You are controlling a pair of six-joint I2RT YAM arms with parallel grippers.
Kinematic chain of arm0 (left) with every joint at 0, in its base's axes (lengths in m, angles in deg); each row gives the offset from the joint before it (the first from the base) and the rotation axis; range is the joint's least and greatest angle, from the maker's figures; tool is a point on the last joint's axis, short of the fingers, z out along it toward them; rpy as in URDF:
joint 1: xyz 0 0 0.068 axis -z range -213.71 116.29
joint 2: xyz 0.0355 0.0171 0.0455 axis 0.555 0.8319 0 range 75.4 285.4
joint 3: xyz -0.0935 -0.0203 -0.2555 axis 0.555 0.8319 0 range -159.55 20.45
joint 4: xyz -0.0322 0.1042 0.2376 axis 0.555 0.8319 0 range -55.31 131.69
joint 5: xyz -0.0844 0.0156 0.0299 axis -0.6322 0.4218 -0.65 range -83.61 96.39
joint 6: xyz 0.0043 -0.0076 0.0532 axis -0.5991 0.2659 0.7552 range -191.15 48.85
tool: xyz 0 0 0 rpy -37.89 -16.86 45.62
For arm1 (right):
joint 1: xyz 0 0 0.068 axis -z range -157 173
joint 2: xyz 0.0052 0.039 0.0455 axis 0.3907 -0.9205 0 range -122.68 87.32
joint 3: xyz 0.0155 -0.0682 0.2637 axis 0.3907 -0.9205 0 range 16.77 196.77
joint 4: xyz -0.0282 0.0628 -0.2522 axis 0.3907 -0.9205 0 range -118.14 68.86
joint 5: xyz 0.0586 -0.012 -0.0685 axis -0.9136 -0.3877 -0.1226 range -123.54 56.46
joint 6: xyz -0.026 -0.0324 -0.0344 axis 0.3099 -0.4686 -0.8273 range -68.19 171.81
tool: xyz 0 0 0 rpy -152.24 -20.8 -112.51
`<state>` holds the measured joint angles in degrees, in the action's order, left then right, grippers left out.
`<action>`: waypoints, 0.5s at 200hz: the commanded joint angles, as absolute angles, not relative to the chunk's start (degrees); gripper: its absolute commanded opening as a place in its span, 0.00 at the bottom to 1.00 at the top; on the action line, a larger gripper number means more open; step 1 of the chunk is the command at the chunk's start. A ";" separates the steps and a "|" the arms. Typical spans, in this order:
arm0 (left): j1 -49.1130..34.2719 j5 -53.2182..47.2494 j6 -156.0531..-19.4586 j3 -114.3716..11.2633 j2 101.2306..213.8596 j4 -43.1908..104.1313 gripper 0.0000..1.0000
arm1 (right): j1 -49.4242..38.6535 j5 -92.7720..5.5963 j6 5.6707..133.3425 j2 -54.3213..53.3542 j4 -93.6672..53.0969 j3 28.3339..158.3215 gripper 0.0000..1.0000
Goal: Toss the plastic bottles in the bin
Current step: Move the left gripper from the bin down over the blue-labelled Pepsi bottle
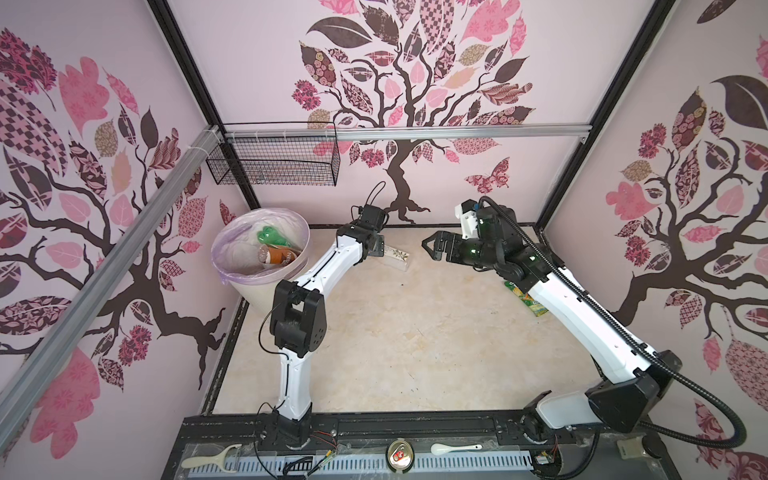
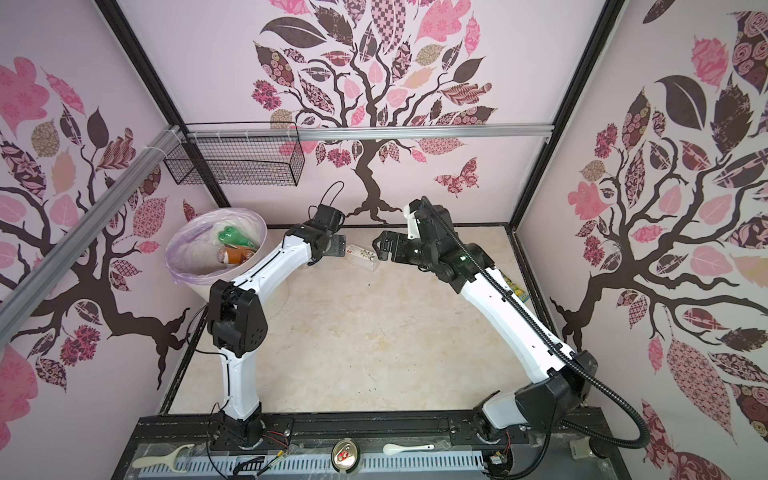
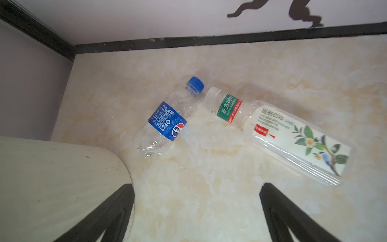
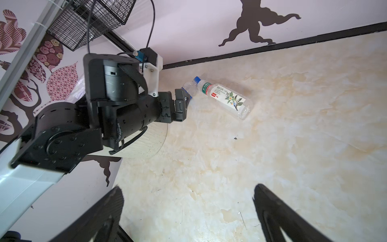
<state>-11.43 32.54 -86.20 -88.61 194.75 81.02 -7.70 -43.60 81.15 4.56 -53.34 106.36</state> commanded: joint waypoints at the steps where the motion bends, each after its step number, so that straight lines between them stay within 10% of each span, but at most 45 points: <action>1: -13.82 35.57 -84.25 -93.43 197.38 83.54 0.98 | -7.84 -43.73 79.92 1.10 -54.35 108.86 0.99; 100: -20.67 33.06 -81.17 -97.37 205.66 80.67 0.98 | -9.50 -46.38 82.46 -10.15 -52.36 112.43 1.00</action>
